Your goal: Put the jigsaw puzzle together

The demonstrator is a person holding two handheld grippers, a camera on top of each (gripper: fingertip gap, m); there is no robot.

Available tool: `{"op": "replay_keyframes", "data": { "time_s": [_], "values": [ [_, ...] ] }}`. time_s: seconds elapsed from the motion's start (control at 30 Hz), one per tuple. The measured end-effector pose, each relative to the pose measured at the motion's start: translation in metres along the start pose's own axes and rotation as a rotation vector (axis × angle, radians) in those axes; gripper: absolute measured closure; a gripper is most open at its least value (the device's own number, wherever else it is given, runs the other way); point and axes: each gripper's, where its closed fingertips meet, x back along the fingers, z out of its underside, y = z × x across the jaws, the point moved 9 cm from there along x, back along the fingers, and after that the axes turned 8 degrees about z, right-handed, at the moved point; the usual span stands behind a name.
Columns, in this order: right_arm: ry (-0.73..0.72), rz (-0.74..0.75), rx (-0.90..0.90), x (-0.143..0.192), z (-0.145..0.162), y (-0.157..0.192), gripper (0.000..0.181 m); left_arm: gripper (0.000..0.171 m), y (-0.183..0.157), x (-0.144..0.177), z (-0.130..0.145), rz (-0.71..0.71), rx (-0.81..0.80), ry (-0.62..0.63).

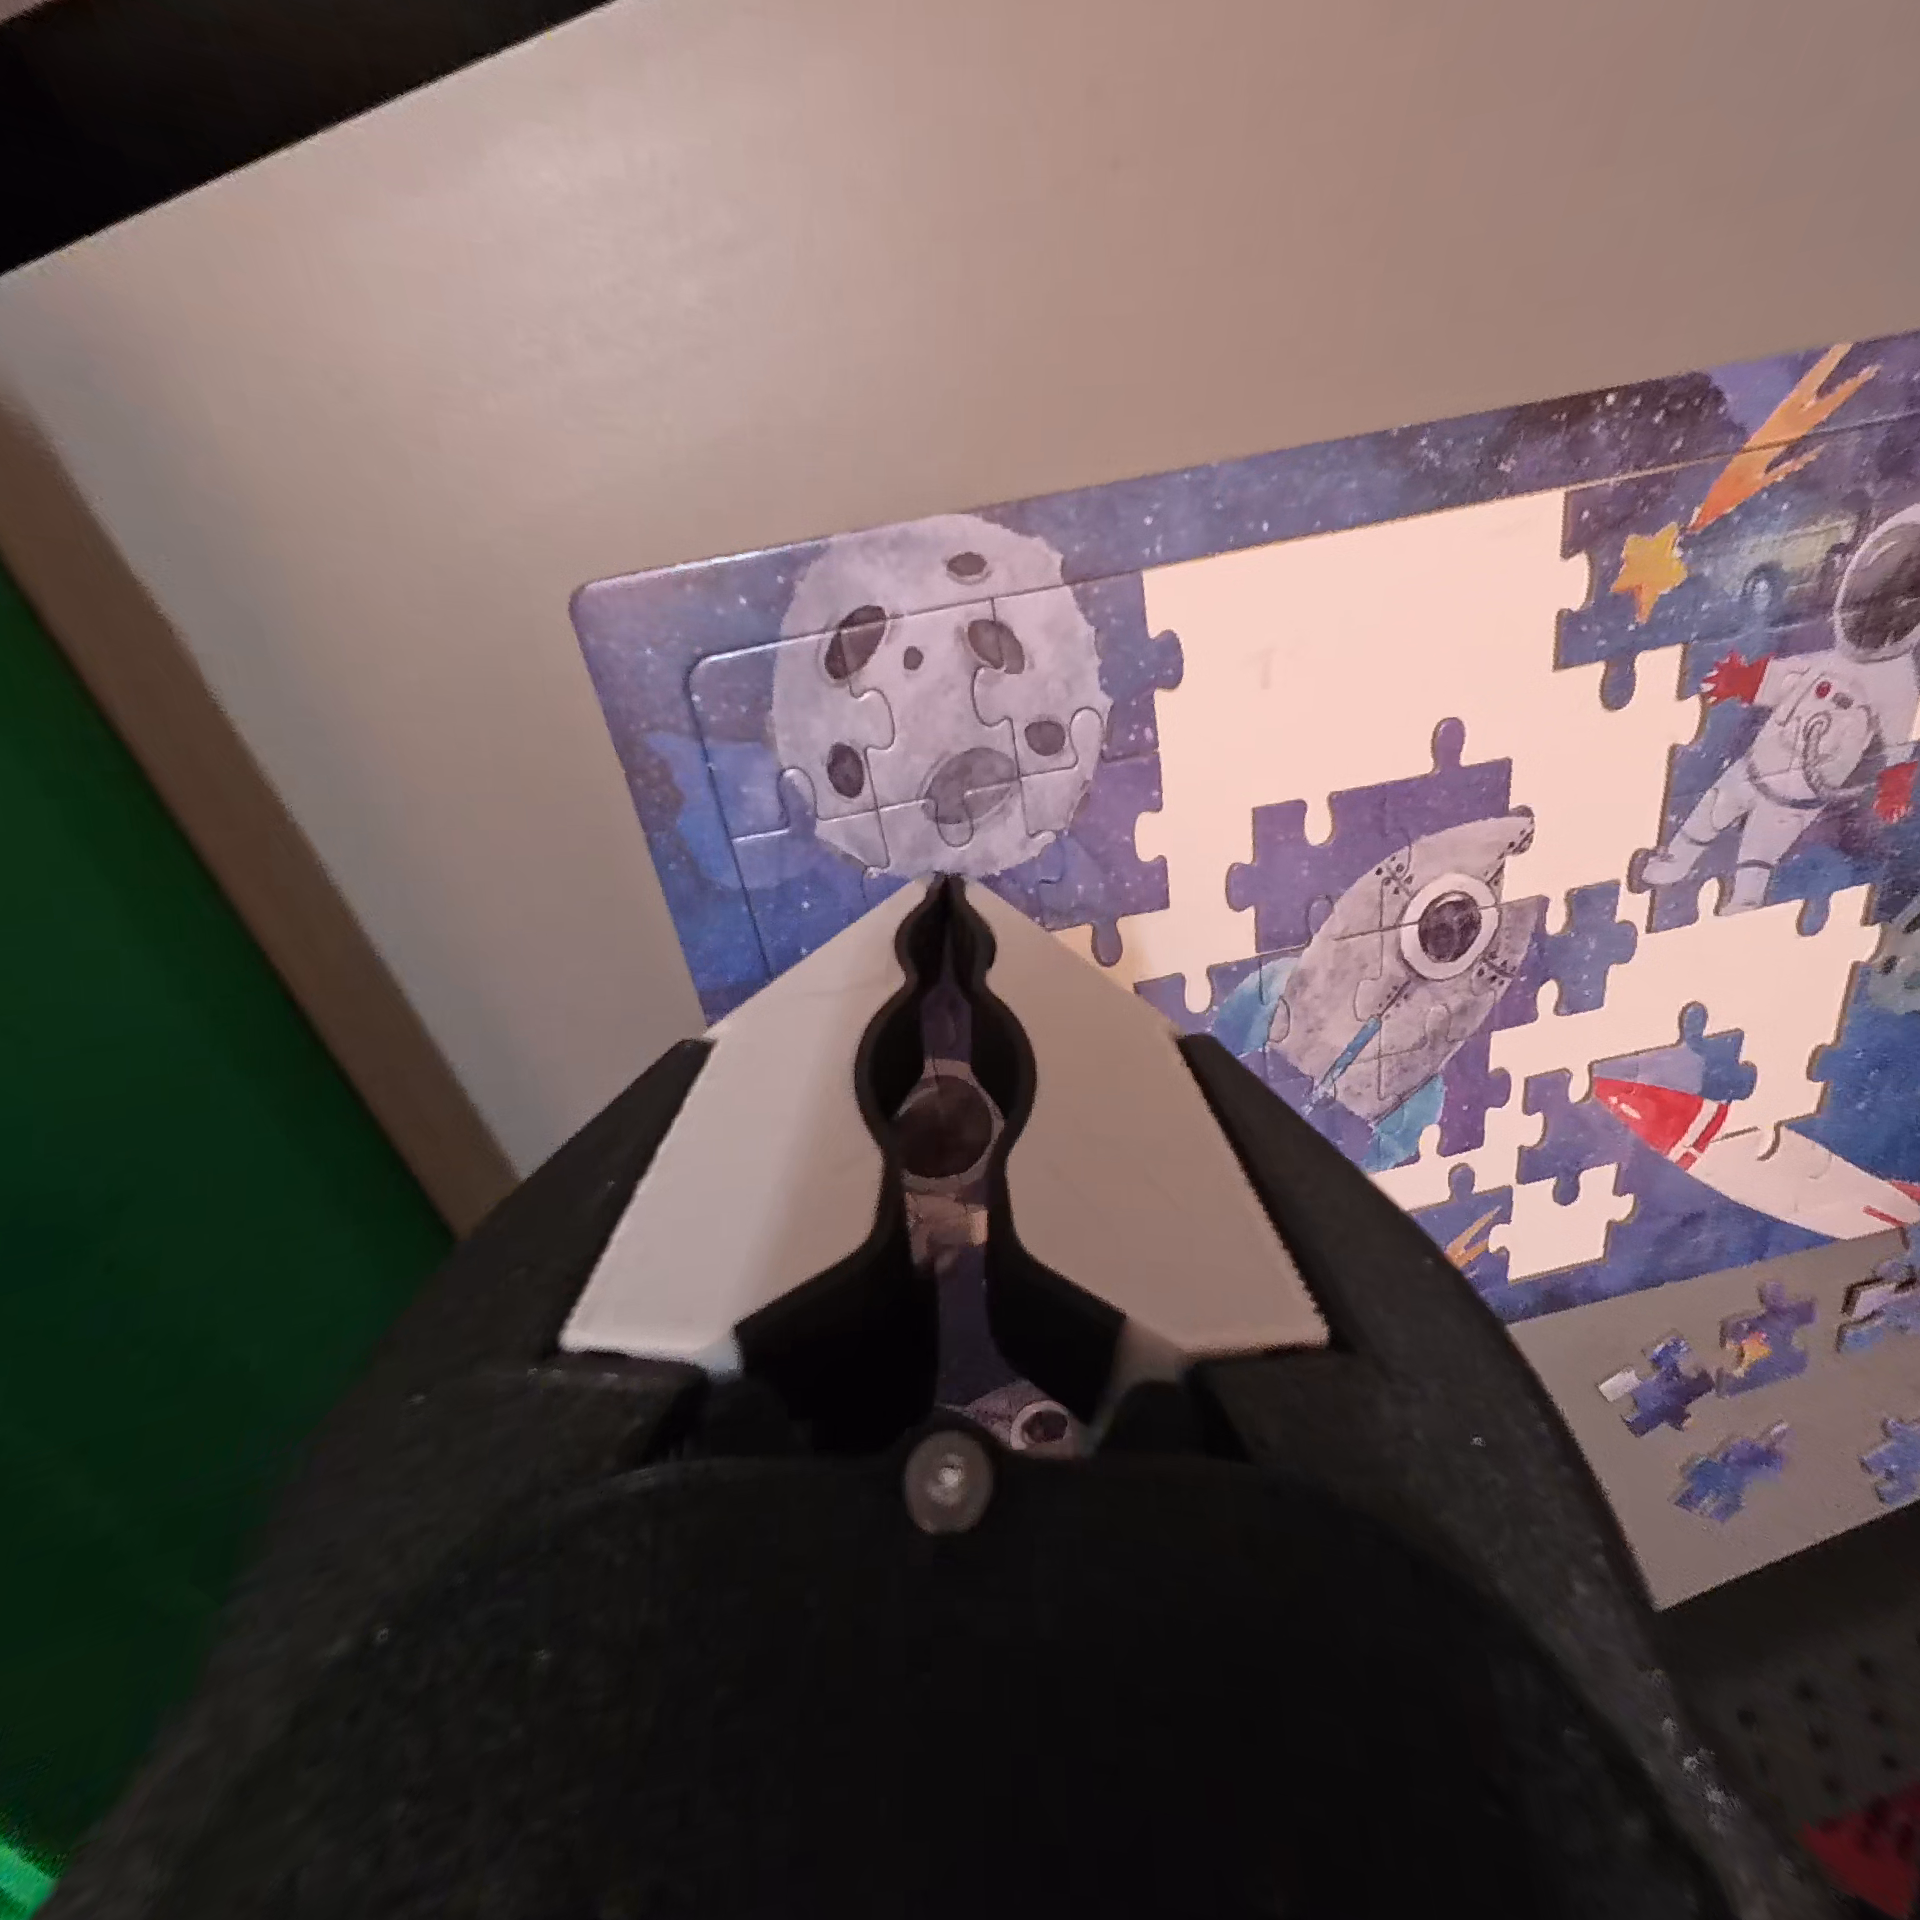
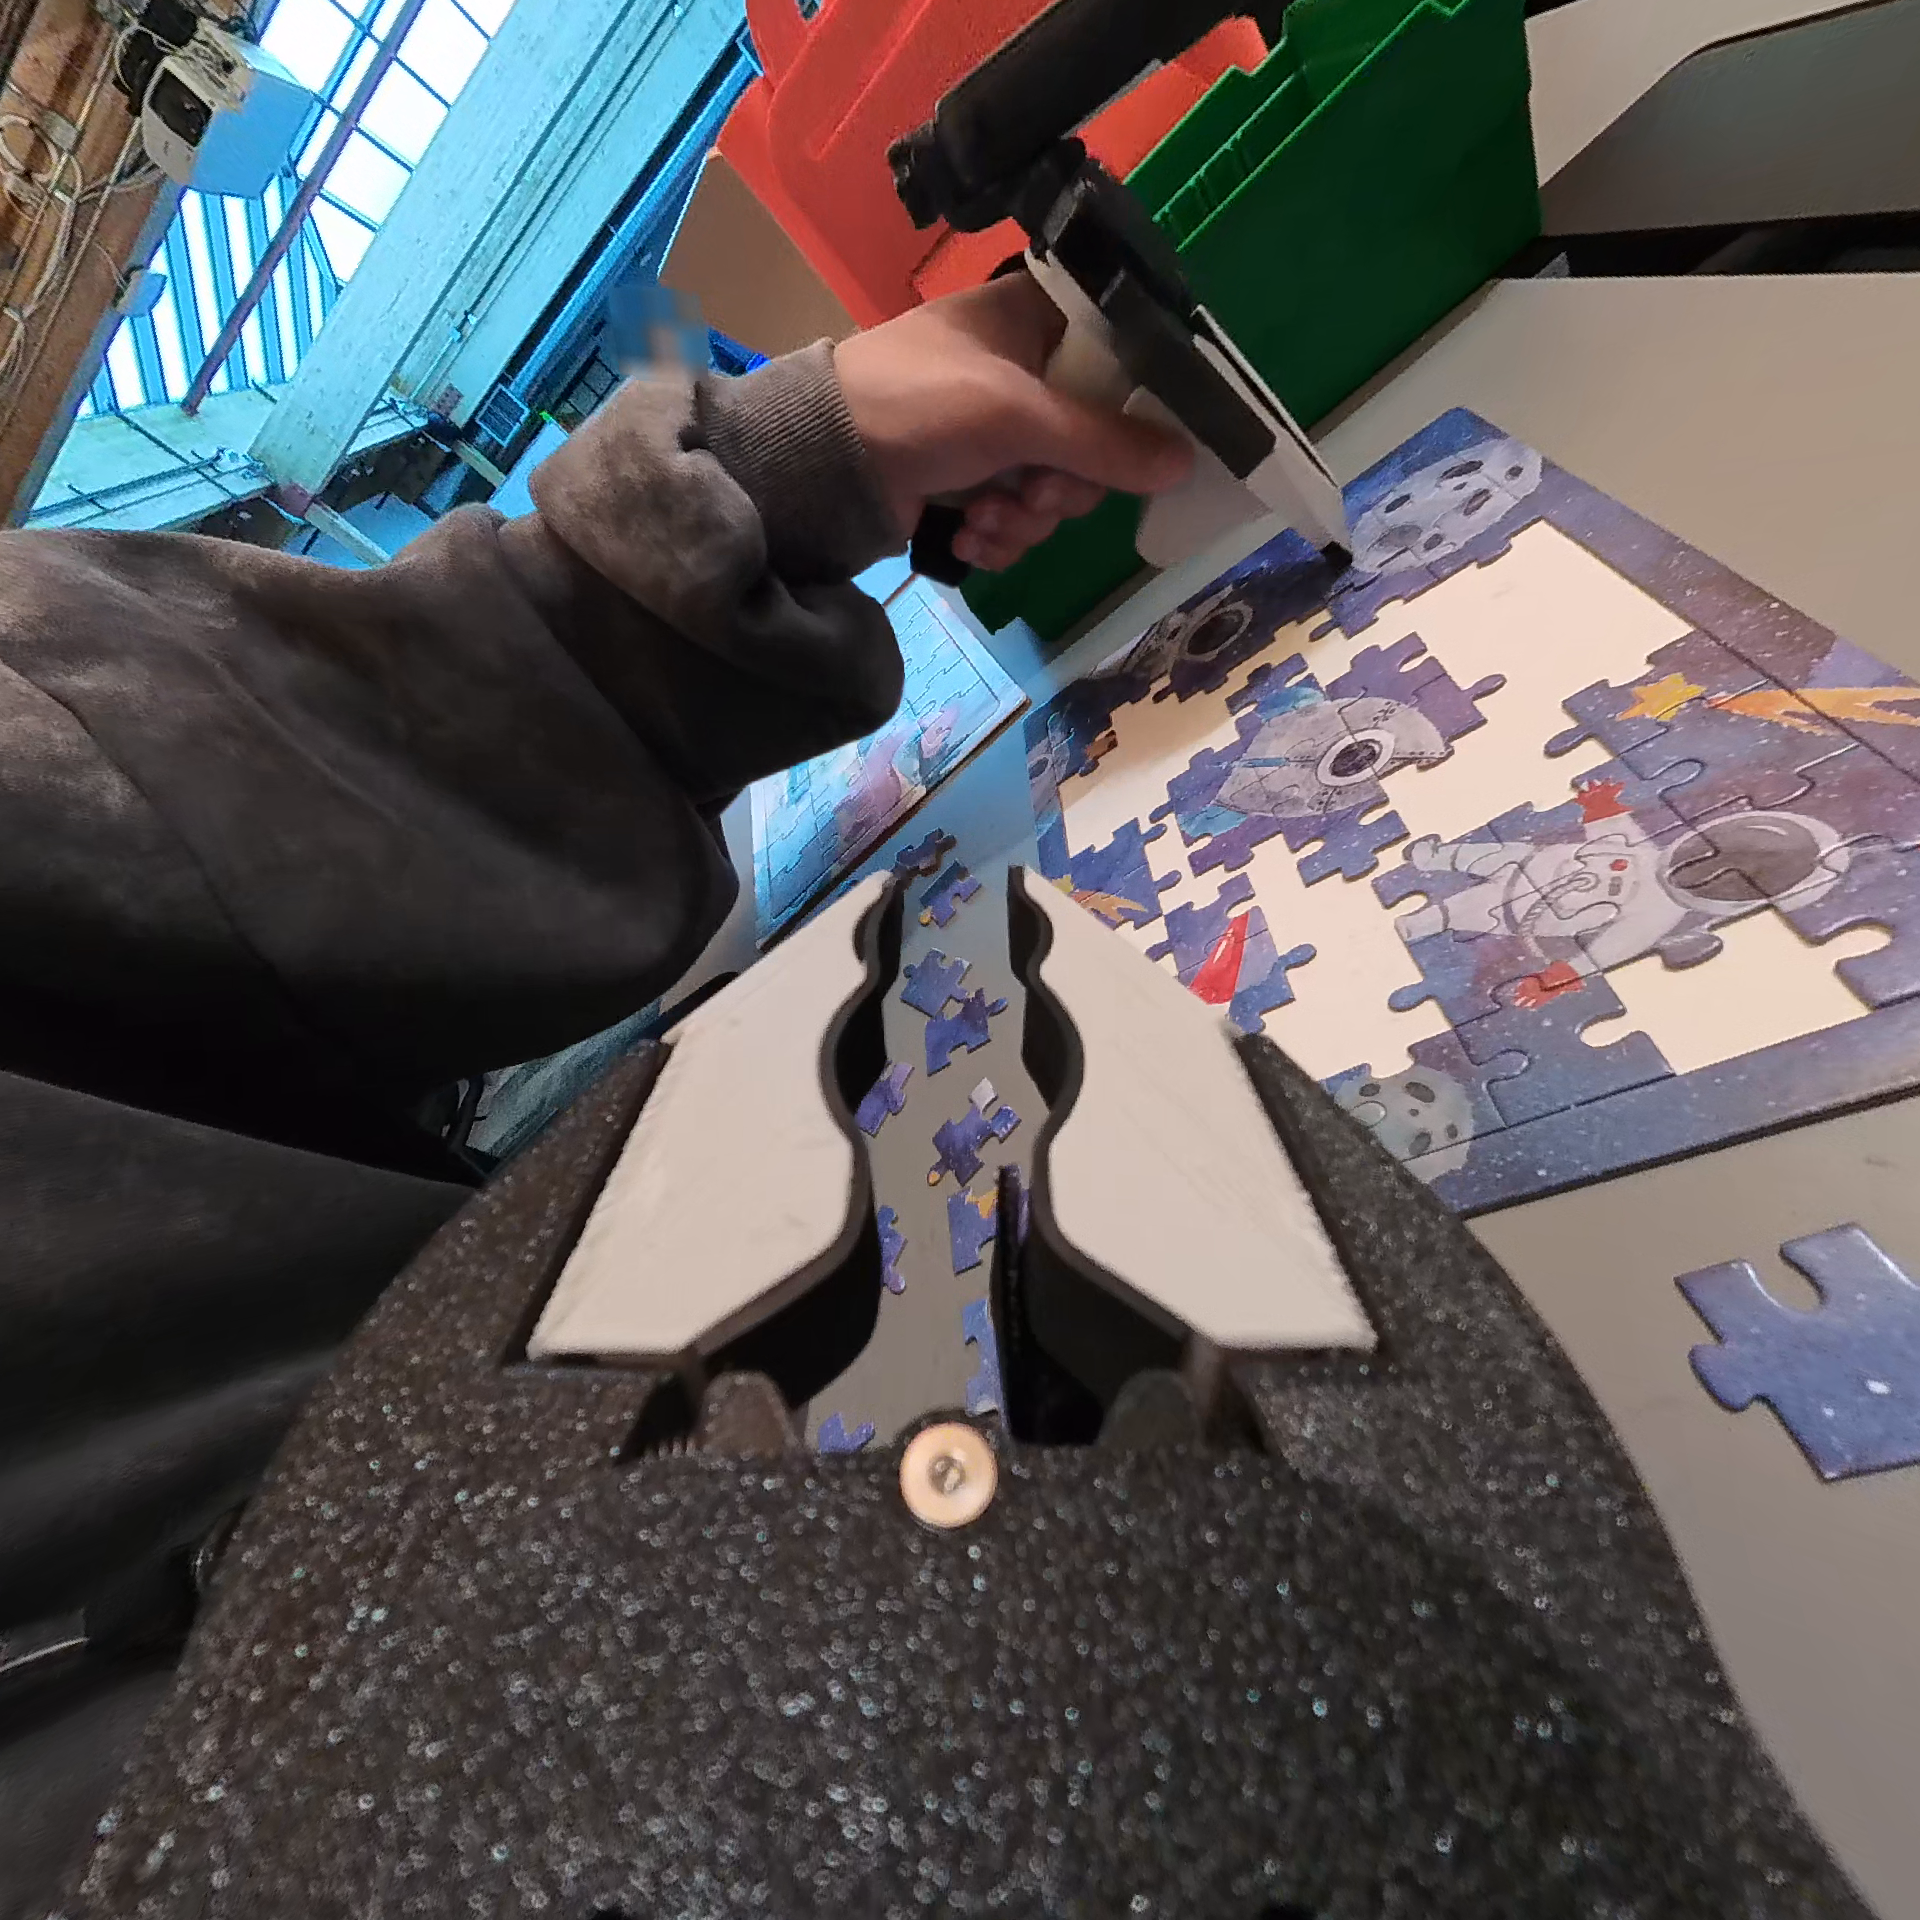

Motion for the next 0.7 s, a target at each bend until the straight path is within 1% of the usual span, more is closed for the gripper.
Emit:
{"op": "replay_keyframes", "data": {
  "time_s": [0.1,0.23,0.3,0.37,0.4,0.57,0.7],
  "values": [
    [0.012,0.000,-0.002,-0.001,0.001,0.000,0.161,0.171,0.000,0.002,0.001,0.000,0.005,0.004],
    [0.017,0.001,-0.005,-0.002,0.002,-0.001,0.161,0.171,-0.006,0.012,-0.003,0.012,-0.019,-0.024],
    [0.016,0.001,-0.007,-0.003,0.002,-0.001,0.161,0.171,-0.012,0.008,-0.004,0.030,-0.038,-0.011],
    [0.019,0.001,-0.009,-0.003,0.002,-0.002,0.161,0.171,-0.013,-0.002,-0.002,-0.002,-0.062,0.017],
    [0.021,0.002,-0.009,-0.004,0.003,-0.002,0.161,0.171,-0.013,-0.004,-0.002,-0.013,-0.065,0.008],
    [0.029,0.004,-0.008,-0.004,0.003,-0.002,0.161,0.171,-0.015,-0.002,-0.002,-0.005,-0.055,0.015],
    [0.036,0.003,-0.012,-0.005,0.004,-0.002,0.161,0.171,-0.019,0.007,-0.007,-0.017,-0.072,-0.021]
  ]
}}
